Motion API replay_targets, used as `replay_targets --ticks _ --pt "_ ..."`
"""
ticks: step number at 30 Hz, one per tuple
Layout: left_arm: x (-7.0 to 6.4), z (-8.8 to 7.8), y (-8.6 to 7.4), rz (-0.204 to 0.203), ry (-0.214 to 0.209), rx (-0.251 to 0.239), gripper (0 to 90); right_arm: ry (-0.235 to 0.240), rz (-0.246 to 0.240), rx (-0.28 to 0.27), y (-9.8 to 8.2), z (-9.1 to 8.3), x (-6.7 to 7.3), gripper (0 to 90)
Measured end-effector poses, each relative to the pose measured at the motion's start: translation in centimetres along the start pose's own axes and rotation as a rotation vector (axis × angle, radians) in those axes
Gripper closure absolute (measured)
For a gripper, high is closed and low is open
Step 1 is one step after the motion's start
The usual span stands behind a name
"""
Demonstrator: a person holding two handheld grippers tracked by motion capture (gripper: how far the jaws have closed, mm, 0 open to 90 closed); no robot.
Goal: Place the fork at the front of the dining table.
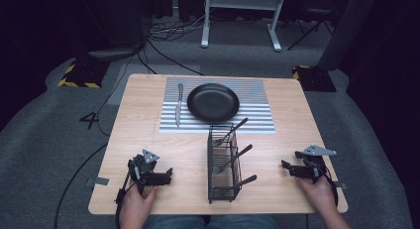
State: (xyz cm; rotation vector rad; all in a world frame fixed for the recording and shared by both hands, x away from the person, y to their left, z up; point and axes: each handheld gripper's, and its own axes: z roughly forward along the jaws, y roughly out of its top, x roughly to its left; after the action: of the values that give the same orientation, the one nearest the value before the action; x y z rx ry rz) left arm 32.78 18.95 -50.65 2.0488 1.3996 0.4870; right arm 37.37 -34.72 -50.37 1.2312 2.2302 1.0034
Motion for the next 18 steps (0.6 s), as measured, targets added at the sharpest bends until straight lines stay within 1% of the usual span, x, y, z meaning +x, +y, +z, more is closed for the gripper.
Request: replay_targets --ticks 14,18 --pt "-0.03 0.20 0.29 -0.003 0.009 0.003 0.3 -0.001 0.002 -0.001 0.07 0.07 -0.05 26.6" --pt "-0.10 0.28 0.34 -0.012 0.012 0.001 0.3 -0.001 0.002 -0.001 0.06 0.06 -0.05 26.6"
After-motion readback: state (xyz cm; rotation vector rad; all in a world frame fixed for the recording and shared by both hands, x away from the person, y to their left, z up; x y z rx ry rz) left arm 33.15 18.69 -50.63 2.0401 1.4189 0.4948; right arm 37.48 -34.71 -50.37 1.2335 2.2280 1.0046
